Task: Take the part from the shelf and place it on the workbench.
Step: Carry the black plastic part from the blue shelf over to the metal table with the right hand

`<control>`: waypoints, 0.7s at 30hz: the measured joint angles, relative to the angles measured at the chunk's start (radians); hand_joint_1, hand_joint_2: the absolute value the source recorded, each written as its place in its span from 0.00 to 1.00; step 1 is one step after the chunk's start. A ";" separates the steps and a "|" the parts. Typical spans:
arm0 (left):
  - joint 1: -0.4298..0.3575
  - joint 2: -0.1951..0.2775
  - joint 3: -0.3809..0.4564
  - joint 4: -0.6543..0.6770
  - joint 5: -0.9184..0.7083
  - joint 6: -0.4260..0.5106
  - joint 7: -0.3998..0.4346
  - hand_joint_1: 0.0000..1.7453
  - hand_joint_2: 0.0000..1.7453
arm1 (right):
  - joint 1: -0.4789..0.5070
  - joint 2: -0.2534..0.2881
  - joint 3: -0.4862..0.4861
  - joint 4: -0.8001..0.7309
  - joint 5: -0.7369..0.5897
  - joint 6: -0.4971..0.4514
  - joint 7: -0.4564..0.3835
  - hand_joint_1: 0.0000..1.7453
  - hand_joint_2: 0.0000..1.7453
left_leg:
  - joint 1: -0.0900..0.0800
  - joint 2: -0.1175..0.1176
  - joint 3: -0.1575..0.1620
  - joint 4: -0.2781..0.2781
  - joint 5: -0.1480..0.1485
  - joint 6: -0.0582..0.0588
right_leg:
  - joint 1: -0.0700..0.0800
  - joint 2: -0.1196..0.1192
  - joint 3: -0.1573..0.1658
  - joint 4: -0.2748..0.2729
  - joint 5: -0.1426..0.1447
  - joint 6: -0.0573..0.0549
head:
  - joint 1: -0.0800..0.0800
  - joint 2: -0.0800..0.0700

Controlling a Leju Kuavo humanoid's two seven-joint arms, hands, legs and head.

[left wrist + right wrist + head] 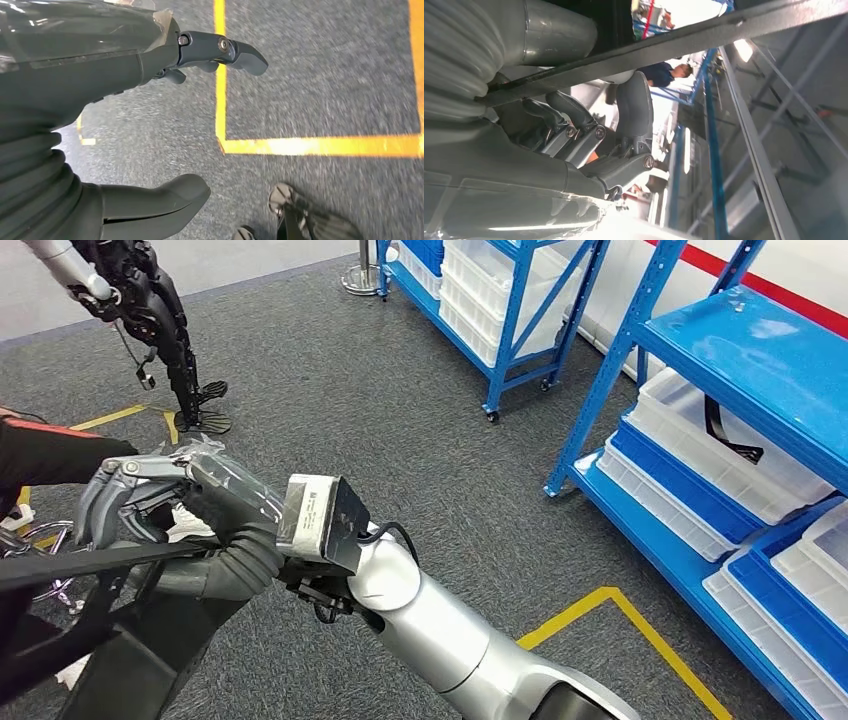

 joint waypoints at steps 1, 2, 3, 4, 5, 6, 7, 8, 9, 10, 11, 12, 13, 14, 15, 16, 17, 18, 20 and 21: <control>0.001 0.001 -0.001 0.000 -0.010 -0.017 -0.016 0.00 1.00 | -0.002 -0.008 -0.006 0.006 0.011 -0.008 -0.001 1.00 1.00 | 0.000 -0.012 -0.001 0.000 0.001 0.001 | 0.000 0.003 -0.014 0.025 -0.003 0.004 | 0.000 0.000; 0.003 0.003 -0.003 0.000 -0.021 -0.034 -0.033 0.00 1.00 | -0.002 -0.017 -0.016 0.010 0.027 -0.017 -0.004 1.00 1.00 | 0.000 -0.025 -0.002 0.000 0.003 0.001 | 0.000 0.005 -0.009 0.012 0.008 0.009 | 0.000 0.000; 0.004 0.005 -0.006 0.000 -0.032 -0.049 -0.050 0.00 1.00 | -0.002 -0.027 -0.030 0.014 0.045 -0.025 -0.009 1.00 1.00 | 0.000 -0.037 -0.002 0.000 0.004 0.001 | -0.001 0.008 0.015 -0.038 0.032 0.015 | 0.000 0.000; 0.006 0.007 -0.011 0.000 -0.041 -0.059 -0.063 0.00 1.00 | -0.001 -0.035 -0.044 0.017 0.062 -0.032 -0.014 1.00 1.00 | 0.000 -0.049 -0.002 0.000 0.006 -0.001 | -0.001 0.022 0.054 -0.115 0.060 0.020 | 0.000 0.000; 0.007 0.009 -0.016 0.000 -0.049 -0.066 -0.074 0.00 1.00 | 0.001 -0.045 -0.061 0.018 0.080 -0.038 -0.019 1.00 1.00 | -0.001 -0.059 -0.003 0.001 0.007 -0.005 | -0.001 0.036 0.089 -0.187 0.085 0.019 | 0.000 0.000; 0.008 0.010 -0.021 0.000 -0.055 -0.068 -0.082 0.00 1.00 | 0.006 -0.054 -0.076 0.017 0.095 -0.043 -0.022 1.00 1.00 | -0.003 -0.067 -0.004 0.002 0.008 -0.008 | 0.000 0.048 0.116 -0.240 0.103 0.015 | 0.000 0.000; 0.009 0.011 -0.025 0.000 -0.059 -0.068 -0.089 0.00 1.00 | 0.014 -0.062 -0.090 0.014 0.106 -0.048 -0.024 1.00 1.00 | -0.003 -0.074 -0.005 0.002 0.010 -0.013 | 0.001 0.056 0.132 -0.270 0.113 0.010 | -0.001 0.000; 0.011 0.011 -0.029 0.000 -0.062 -0.067 -0.094 0.00 1.00 | 0.024 -0.069 -0.102 0.009 0.115 -0.052 -0.026 1.00 1.00 | -0.003 -0.080 -0.007 0.001 0.012 -0.019 | 0.004 0.053 0.135 -0.274 0.116 0.003 | -0.001 0.000; 0.013 0.012 -0.032 0.000 -0.063 -0.066 -0.096 0.00 1.00 | 0.034 -0.075 -0.111 0.002 0.120 -0.054 -0.026 1.00 1.00 | -0.002 -0.085 -0.009 -0.001 0.014 -0.024 | 0.002 0.046 0.136 -0.277 0.120 -0.003 | -0.001 0.000; 0.015 0.013 -0.034 0.000 -0.063 -0.065 -0.098 0.00 1.00 | 0.043 -0.078 -0.117 -0.006 0.124 -0.057 -0.026 1.00 1.00 | -0.001 -0.077 -0.013 0.003 0.011 -0.029 | 0.000 0.039 0.138 -0.281 0.124 -0.009 | -0.001 0.000; 0.015 0.014 -0.036 0.000 -0.064 -0.064 -0.099 0.00 1.00 | 0.049 -0.080 -0.121 -0.013 0.126 -0.059 -0.026 1.00 1.00 | -0.002 -0.060 -0.022 0.020 -0.002 -0.033 | -0.003 0.032 0.139 -0.285 0.128 -0.015 | -0.002 0.000; 0.015 0.015 -0.038 0.000 -0.064 -0.063 -0.100 0.00 1.00 | 0.054 -0.083 -0.125 -0.019 0.127 -0.061 -0.026 1.00 1.00 | -0.002 -0.038 -0.039 0.057 -0.026 -0.037 | -0.007 0.023 0.139 -0.288 0.131 -0.021 | -0.003 0.000; 0.014 0.016 -0.040 0.000 -0.065 -0.064 -0.101 0.00 1.00 | 0.060 -0.086 -0.129 -0.024 0.129 -0.064 -0.025 1.00 1.00 | -0.001 -0.014 -0.064 0.112 -0.057 -0.041 | -0.007 0.013 0.140 -0.289 0.131 -0.025 | -0.003 0.000; 0.014 0.016 -0.043 0.000 -0.066 -0.066 -0.103 0.00 1.00 | 0.068 -0.089 -0.133 -0.031 0.131 -0.068 -0.023 1.00 1.00 | 0.002 0.000 -0.095 0.178 -0.090 -0.046 | -0.006 0.002 0.139 -0.289 0.131 -0.028 | -0.004 0.000; 0.014 0.016 -0.046 0.000 -0.068 -0.069 -0.104 0.00 1.00 | 0.078 -0.094 -0.135 -0.037 0.134 -0.072 -0.019 1.00 1.00 | 0.005 0.007 -0.123 0.236 -0.112 -0.051 | -0.005 -0.009 0.139 -0.289 0.130 -0.029 | -0.004 0.000; 0.014 0.017 -0.048 0.000 -0.070 -0.075 -0.106 0.00 1.00 | 0.088 -0.097 -0.137 -0.044 0.138 -0.075 -0.014 1.00 1.00 | 0.009 0.011 -0.139 0.269 -0.119 -0.055 | -0.004 -0.020 0.138 -0.289 0.130 -0.030 | -0.004 0.000; 0.015 0.018 -0.050 0.000 -0.071 -0.082 -0.109 0.00 1.00 | 0.096 -0.099 -0.137 -0.052 0.142 -0.079 -0.009 1.00 1.00 | 0.012 0.016 -0.138 0.267 -0.110 -0.059 | -0.004 -0.030 0.137 -0.289 0.129 -0.029 | -0.004 0.000; 0.016 0.019 -0.050 0.000 -0.072 -0.090 -0.113 0.00 1.00 | 0.101 -0.100 -0.137 -0.060 0.148 -0.082 -0.003 1.00 1.00 | 0.016 0.023 -0.117 0.228 -0.086 -0.061 | -0.005 -0.038 0.137 -0.288 0.128 -0.028 | -0.004 0.000; 0.015 0.023 -0.052 0.000 -0.074 -0.103 -0.120 0.00 1.00 | 0.101 -0.100 -0.137 -0.076 0.156 -0.088 0.007 1.00 1.00 | 0.017 0.061 -0.042 0.093 -0.031 -0.064 | -0.002 -0.053 0.139 -0.287 0.123 -0.021 | -0.004 0.000; 0.014 0.024 -0.053 0.000 -0.075 -0.107 -0.123 0.00 1.00 | 0.098 -0.100 -0.137 -0.083 0.160 -0.091 0.012 1.00 1.00 | 0.015 0.075 -0.014 0.042 -0.016 -0.060 | 0.002 -0.060 0.140 -0.286 0.120 -0.016 | -0.003 0.000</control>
